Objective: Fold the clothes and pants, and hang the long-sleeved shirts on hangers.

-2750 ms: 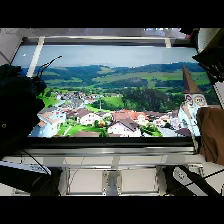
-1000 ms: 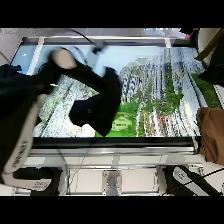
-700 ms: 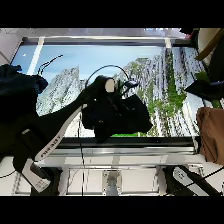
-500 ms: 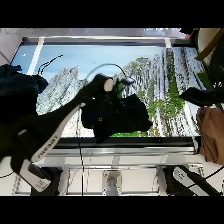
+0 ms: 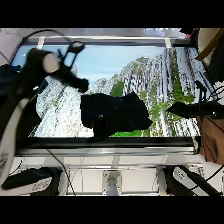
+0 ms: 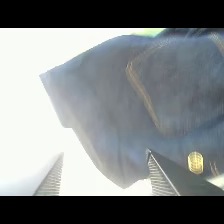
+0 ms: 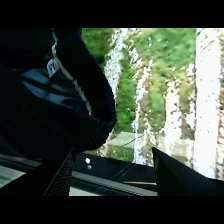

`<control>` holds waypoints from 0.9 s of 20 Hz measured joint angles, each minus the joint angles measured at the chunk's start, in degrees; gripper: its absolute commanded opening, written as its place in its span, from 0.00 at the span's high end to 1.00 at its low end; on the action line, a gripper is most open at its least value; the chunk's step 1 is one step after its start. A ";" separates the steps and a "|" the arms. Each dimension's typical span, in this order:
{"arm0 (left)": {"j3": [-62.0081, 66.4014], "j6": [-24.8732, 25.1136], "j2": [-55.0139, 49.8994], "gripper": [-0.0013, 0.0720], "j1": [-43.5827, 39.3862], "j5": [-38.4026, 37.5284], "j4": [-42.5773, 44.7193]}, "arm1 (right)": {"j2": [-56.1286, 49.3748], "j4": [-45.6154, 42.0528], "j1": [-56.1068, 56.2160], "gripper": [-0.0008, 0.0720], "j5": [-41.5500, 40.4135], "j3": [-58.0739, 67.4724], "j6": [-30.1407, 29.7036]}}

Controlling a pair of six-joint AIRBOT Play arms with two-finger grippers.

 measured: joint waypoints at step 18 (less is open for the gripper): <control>-70.88 -18.49 31.58 0.24 -6.08 40.63 -37.68 | -4.59 9.79 0.00 0.29 -9.29 -12.92 -4.35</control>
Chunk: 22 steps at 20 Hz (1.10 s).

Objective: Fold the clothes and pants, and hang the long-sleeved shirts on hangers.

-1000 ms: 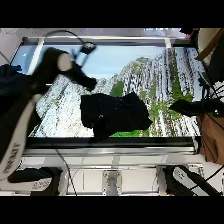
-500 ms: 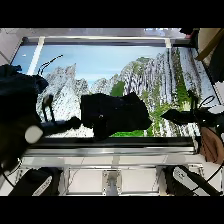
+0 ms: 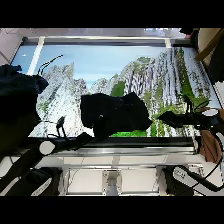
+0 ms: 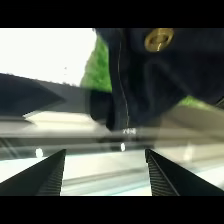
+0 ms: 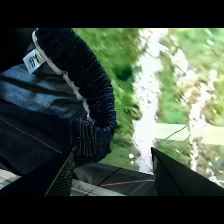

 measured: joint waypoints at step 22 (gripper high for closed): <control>0.22 27.93 -16.48 0.71 -5.35 15.02 -39.36 | -0.22 0.74 0.00 0.29 0.07 -0.11 -0.09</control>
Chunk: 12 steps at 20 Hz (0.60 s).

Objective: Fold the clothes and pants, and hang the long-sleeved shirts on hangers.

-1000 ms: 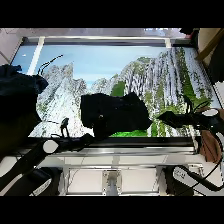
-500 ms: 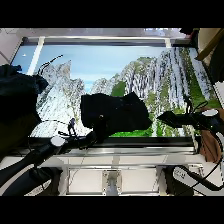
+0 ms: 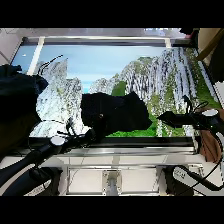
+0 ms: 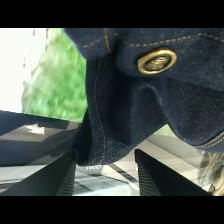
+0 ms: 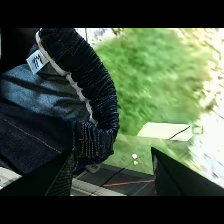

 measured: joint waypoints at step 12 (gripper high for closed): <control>0.02 0.31 0.00 0.96 0.00 -0.04 -0.70 | -0.20 0.55 0.07 0.29 -1.31 0.00 0.09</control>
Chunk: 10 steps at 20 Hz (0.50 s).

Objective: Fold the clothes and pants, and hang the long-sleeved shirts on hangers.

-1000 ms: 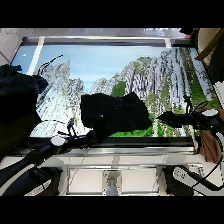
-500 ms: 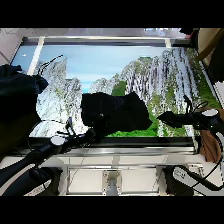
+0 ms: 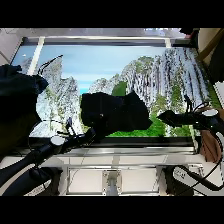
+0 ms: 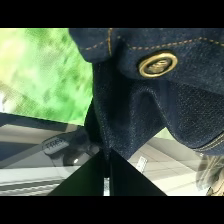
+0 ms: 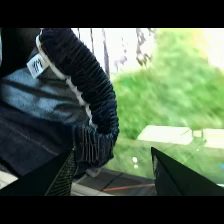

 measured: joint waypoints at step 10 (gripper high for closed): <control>0.00 0.46 0.04 0.96 0.00 -0.02 0.00 | -8.04 0.76 12.52 0.41 -2.29 -0.96 -1.46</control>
